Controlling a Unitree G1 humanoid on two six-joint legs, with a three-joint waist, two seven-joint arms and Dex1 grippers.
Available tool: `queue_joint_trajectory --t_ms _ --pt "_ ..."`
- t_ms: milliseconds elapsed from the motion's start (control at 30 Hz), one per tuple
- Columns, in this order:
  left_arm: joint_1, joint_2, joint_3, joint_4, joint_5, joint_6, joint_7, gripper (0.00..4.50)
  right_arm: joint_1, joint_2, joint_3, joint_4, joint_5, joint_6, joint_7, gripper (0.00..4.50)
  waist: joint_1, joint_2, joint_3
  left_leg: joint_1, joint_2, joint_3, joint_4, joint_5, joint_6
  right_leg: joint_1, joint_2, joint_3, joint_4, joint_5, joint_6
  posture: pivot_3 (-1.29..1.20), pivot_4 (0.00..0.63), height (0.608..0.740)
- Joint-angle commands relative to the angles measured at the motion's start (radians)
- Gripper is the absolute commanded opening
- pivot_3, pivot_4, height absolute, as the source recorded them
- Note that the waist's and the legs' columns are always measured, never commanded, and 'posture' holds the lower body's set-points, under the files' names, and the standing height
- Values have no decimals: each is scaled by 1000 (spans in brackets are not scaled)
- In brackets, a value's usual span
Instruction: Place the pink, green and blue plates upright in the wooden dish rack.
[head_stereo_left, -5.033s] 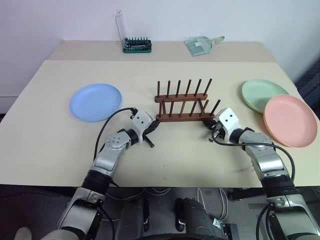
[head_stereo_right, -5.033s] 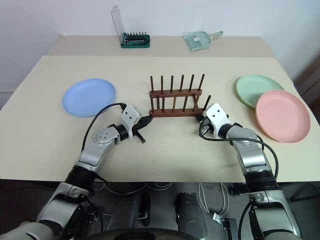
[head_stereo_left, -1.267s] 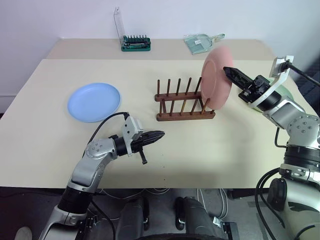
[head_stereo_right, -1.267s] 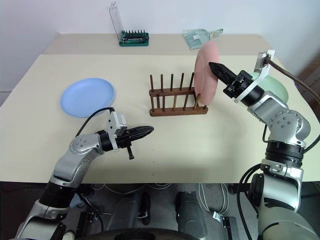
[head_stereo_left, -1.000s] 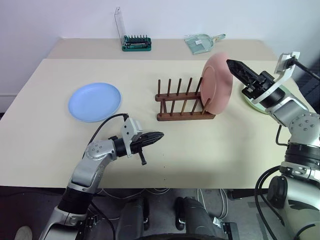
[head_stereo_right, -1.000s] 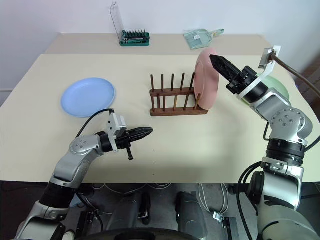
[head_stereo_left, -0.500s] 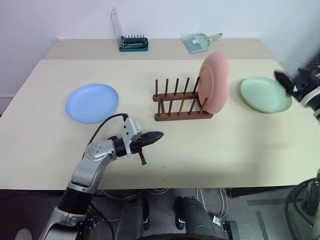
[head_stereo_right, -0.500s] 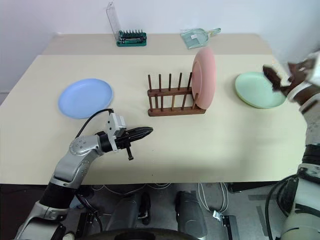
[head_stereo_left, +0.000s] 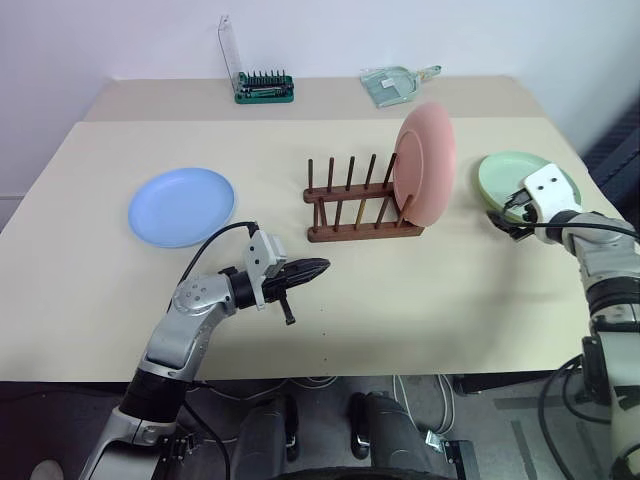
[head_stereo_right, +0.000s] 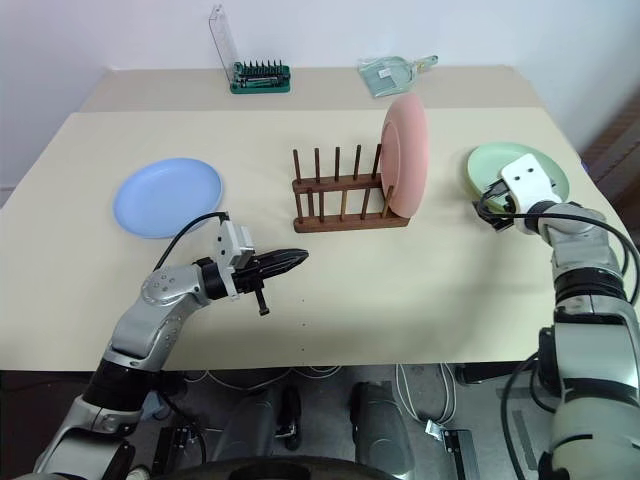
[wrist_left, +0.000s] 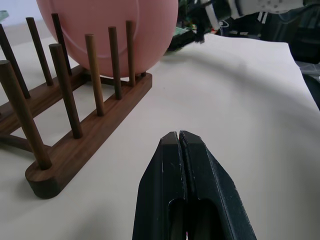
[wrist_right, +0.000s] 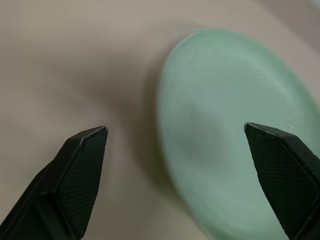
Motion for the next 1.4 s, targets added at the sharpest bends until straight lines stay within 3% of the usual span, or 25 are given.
queue_joint_trajectory --t_ms 33,267,633,767,900,1067,1200,1267,1400 --pt "16 9 21 -52 -16 4 9 0 -45 -2 0 59 -34 -31 -34 3581 -1 0 0 0 0 0 0 0 0 0 0 0 0 0 0 0 150 740" --pt "41 18 26 -93 -22 26 21 0 -43 -1 -9 98 -60 -48 -77 55 -2 0 0 1 0 0 0 0 -1 0 0 0 1 0 0 0 150 740" --pt "26 21 27 -101 -26 49 22 0 24 -71 -89 -81 -18 -157 -176 16 -1 0 0 1 0 0 0 1 -1 1 0 0 1 2 3 0 150 740" --pt "24 21 23 -95 -30 55 20 0 92 -73 -260 -455 183 -97 -108 16 -3 5 3 1 0 0 0 1 -1 1 0 0 1 2 3 0 150 740" --pt "14 17 17 -85 -30 57 17 0 123 -40 -335 -761 353 80 -46 16 -1 6 3 2 2 -1 0 1 -2 1 1 0 3 2 4 0 150 740" --pt "8 21 26 -78 -38 56 13 0 140 10 -379 -1139 776 424 124 16 0 6 3 2 2 -1 0 1 -2 1 1 0 2 2 3 0 150 740" --pt "15 27 38 -80 -43 54 14 0 164 13 -390 -1277 948 583 169 16 7 5 3 1 2 -2 0 1 -2 1 0 -1 2 2 3 0 150 740" --pt "27 34 51 -84 -44 52 17 0 166 39 -394 -1338 1121 701 172 16 9 5 4 1 1 -1 0 1 -2 1 -1 -1 1 1 2 0 150 740" --pt "42 41 59 -96 -49 51 20 0 169 86 -392 -1376 1319 842 120 16 3 5 4 1 1 -1 0 1 -1 1 -4 -1 1 0 0 0 150 740"
